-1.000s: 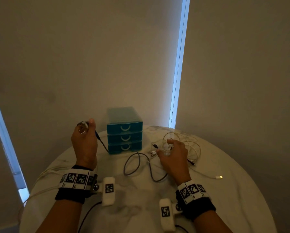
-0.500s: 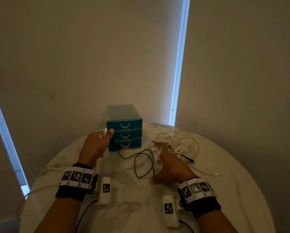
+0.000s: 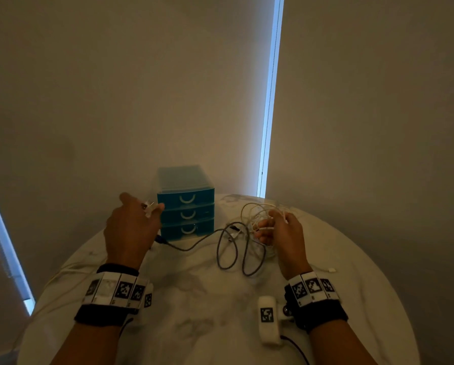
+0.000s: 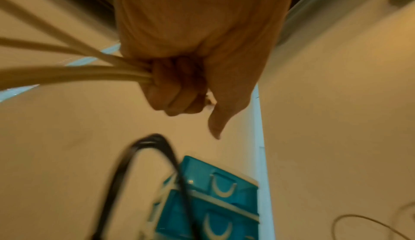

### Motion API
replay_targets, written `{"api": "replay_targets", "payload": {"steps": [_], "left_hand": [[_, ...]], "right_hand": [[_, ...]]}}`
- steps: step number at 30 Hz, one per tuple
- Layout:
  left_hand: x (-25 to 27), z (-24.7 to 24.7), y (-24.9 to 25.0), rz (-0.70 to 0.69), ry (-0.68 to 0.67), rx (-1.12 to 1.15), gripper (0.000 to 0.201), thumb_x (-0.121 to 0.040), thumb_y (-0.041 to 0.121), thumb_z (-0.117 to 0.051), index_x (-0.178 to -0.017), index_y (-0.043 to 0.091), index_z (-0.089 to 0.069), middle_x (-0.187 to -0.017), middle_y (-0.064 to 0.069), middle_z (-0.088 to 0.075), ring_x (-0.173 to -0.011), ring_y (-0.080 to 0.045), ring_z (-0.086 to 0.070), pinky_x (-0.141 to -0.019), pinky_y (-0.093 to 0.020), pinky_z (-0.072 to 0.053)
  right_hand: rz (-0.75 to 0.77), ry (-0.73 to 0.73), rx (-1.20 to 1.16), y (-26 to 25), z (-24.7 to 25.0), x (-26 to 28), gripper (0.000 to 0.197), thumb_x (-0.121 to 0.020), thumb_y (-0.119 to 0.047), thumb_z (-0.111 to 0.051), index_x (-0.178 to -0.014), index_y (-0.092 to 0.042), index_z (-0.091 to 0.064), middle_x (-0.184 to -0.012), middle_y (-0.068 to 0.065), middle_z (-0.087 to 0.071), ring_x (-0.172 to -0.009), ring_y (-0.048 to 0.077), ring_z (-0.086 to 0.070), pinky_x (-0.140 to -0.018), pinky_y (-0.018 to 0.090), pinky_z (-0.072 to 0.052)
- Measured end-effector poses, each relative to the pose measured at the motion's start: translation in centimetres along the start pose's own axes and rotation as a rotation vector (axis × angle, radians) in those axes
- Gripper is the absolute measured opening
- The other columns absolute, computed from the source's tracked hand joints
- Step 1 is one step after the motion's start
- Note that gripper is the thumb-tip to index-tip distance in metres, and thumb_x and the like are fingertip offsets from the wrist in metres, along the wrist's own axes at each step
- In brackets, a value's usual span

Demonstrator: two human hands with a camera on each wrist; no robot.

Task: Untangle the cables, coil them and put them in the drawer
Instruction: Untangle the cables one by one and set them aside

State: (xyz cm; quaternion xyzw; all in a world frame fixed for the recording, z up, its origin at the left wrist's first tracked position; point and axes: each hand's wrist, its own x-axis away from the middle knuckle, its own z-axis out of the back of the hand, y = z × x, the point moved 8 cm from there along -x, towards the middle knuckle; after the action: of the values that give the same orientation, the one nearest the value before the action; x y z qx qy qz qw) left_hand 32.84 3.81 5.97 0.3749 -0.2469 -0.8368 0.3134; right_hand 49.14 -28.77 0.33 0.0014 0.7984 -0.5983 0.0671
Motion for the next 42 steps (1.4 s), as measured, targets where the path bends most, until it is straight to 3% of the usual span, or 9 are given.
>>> {"api": "replay_targets", "payload": {"steps": [6, 11, 14, 20, 26, 30, 33, 37, 42], "left_hand": [[4.1, -3.9, 8.6, -0.373, -0.268, 0.189, 0.027, -0.092, 0.060, -0.073, -0.102, 0.035, -0.066, -0.094, 0.009, -0.076, -0.081, -0.008, -0.070, -0.070, -0.037, -0.062], [3.8, -11.2, 12.3, -0.486, -0.568, -0.133, 0.048, -0.096, 0.068, -0.063, -0.128, 0.033, -0.072, -0.120, 0.004, -0.075, -0.110, -0.018, -0.070, -0.093, -0.037, -0.057], [3.9, -14.6, 11.5, -0.507, -0.671, -0.252, 0.051, -0.095, 0.070, -0.061, -0.108, 0.026, -0.081, -0.107, -0.001, -0.078, -0.100, -0.022, -0.072, -0.084, -0.036, -0.059], [0.1, -12.6, 9.7, -0.278, -0.415, 0.100, 0.039, -0.099, 0.063, -0.060, -0.083, 0.032, -0.078, -0.090, 0.000, -0.077, -0.087, -0.023, -0.071, -0.083, -0.039, -0.060], [-2.3, -2.8, 10.1, -0.115, 0.055, 0.753, 0.033, -0.105, 0.053, -0.058, -0.105, 0.028, -0.080, -0.097, 0.007, -0.075, -0.085, 0.001, -0.063, -0.069, -0.017, -0.049], [-2.0, -1.1, 10.0, -0.150, 0.044, 0.895, 0.033, -0.103, 0.058, -0.059, -0.110, 0.034, -0.079, -0.112, 0.009, -0.075, -0.105, -0.005, -0.065, -0.086, -0.022, -0.048], [-0.9, -1.0, 10.4, -0.207, -0.046, 0.940, 0.027, -0.104, 0.052, -0.060, -0.112, 0.036, -0.080, -0.097, 0.016, -0.072, -0.081, -0.001, -0.059, -0.077, -0.023, -0.047], [0.9, -1.3, 10.7, -0.223, -0.114, 1.009, 0.025, -0.107, 0.042, -0.059, -0.114, 0.030, -0.080, -0.061, 0.017, -0.052, -0.054, 0.002, -0.047, -0.053, -0.016, -0.044], [1.8, -3.4, 10.4, -0.270, -0.276, 1.069, 0.030, -0.107, 0.046, -0.054, -0.113, 0.029, -0.078, -0.062, 0.001, -0.033, -0.054, -0.013, -0.028, -0.050, -0.029, -0.026]], "right_hand": [[-0.010, -0.064, -0.008, -0.7, -0.7, 0.2, 0.032, -0.111, -0.032, -0.050, -0.121, -0.007, -0.067, -0.096, 0.011, -0.081, -0.052, 0.018, -0.064, -0.041, 0.023, -0.039], [0.067, -0.072, -0.051, -1.2, -0.6, 0.2, 0.025, -0.110, -0.024, -0.055, -0.124, -0.009, -0.068, -0.088, 0.016, -0.073, -0.050, 0.014, -0.054, -0.045, 0.023, -0.040], [0.126, -0.064, -0.118, -1.3, -0.6, 0.3, 0.023, -0.108, -0.014, -0.054, -0.126, -0.021, -0.066, -0.082, 0.016, -0.071, -0.054, 0.015, -0.052, -0.049, 0.027, -0.037], [0.125, -0.018, 0.043, -1.0, 0.2, 0.2, 0.027, -0.089, 0.004, -0.050, -0.082, -0.008, -0.074, -0.074, 0.014, -0.060, -0.056, 0.015, -0.049, -0.050, 0.026, -0.041], [0.029, -0.090, 0.385, 1.0, 0.0, 0.3, 0.017, -0.075, -0.019, -0.061, -0.064, -0.010, -0.071, -0.070, 0.001, -0.066, -0.071, 0.021, -0.059, -0.070, 0.038, -0.047], [0.094, 0.152, 0.176, -0.7, 2.7, -0.5, 0.034, -0.079, -0.040, -0.071, -0.091, -0.010, -0.062, -0.105, 0.006, -0.061, -0.086, 0.022, -0.060, -0.068, 0.030, -0.044], [0.274, 0.240, 0.314, -3.3, 2.8, 0.8, 0.030, -0.093, -0.041, -0.075, -0.110, -0.023, -0.059, -0.116, 0.001, -0.054, -0.104, 0.021, -0.057, -0.079, 0.030, -0.046], [0.352, -0.224, 0.489, -2.1, -3.2, 2.3, 0.032, -0.092, -0.043, -0.079, -0.119, -0.041, -0.062, -0.085, -0.004, -0.071, -0.080, 0.005, -0.068, -0.076, 0.022, -0.054], [0.285, -0.453, 0.701, 2.9, -6.5, 2.8, 0.023, -0.101, -0.041, -0.070, -0.121, -0.032, -0.074, -0.096, -0.008, -0.073, -0.088, 0.000, -0.065, -0.079, 0.017, -0.047]]}}
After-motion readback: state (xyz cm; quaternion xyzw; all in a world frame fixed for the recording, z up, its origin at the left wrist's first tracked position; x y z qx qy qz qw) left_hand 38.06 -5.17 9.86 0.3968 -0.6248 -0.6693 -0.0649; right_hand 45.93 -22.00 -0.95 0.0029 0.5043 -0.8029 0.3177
